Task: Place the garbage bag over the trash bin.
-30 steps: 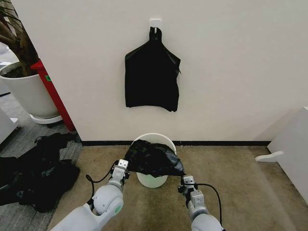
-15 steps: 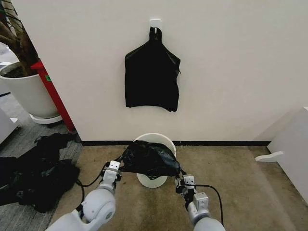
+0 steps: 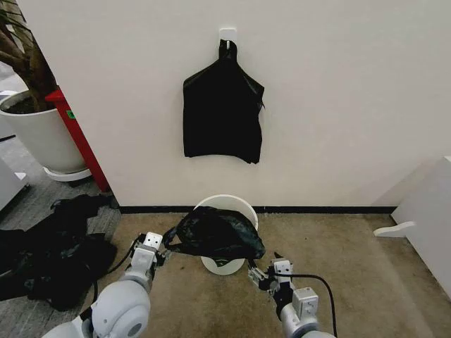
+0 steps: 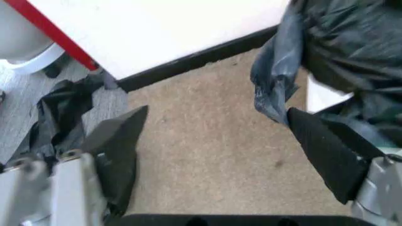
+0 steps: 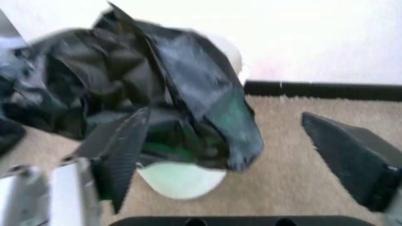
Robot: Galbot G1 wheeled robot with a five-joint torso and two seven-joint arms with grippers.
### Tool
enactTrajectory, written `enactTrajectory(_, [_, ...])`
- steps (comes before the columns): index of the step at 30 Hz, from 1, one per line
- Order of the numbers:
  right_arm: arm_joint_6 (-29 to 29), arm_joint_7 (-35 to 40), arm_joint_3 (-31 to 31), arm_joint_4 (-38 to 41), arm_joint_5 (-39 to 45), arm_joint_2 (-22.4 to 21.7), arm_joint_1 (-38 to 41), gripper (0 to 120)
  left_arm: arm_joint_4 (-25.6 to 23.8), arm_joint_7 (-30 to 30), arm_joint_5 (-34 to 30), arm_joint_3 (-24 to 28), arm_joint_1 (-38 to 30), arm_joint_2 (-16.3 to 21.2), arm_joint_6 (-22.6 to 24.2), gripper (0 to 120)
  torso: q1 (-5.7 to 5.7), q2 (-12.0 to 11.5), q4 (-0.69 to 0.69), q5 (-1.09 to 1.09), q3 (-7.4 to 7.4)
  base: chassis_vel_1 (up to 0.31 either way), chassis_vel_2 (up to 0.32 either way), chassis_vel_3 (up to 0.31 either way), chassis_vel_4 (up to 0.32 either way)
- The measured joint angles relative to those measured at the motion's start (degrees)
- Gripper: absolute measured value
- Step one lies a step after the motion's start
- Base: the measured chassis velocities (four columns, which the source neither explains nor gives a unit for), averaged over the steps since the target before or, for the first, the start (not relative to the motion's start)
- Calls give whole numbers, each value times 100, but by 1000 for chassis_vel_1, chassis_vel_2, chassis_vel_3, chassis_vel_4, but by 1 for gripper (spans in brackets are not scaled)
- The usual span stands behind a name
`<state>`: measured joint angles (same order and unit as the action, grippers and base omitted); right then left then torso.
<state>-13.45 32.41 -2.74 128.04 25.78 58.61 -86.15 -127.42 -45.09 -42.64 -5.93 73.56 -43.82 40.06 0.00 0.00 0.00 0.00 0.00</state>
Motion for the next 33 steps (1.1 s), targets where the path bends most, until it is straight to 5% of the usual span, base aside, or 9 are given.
enactTrajectory(7, [197,-146,-1,-160,-153,97,116,100,506,713,142,-43,-61,39,-7,100,0,0,0,-1,0,0,0,0,0])
enactTrajectory(18, [426,-263,20,-594,-231,299,323,100,1066,3392,1268,-152,-287,469,-687,100,0,0,0,0,0,0,0,0,0])
enactTrajectory(23, [647,-383,115,-470,-269,314,380,100,1151,3494,1223,-201,-356,348,-988,100,0,0,1,1,1,0,0,0,0])
enactTrajectory(24, [747,-440,159,-377,-265,310,408,100,1151,3392,1164,-218,-356,230,-1176,100,0,0,0,0,1,0,0,0,0])
enactTrajectory(25, [884,-618,265,-70,170,236,619,100,1139,2970,1059,-284,-372,-141,-1864,100,0,0,-1,1,1,0,0,0,0])
enactTrajectory(26, [859,-632,283,-18,322,218,696,100,1132,2911,1038,-308,-378,-208,-1926,100,0,0,-1,0,1,0,0,0,0])
enactTrajectory(33, [-661,-432,341,-854,2657,167,2646,100,1035,2471,698,-975,-358,-952,-2059,100,0,-1,2,0,2,0,0,0,0])
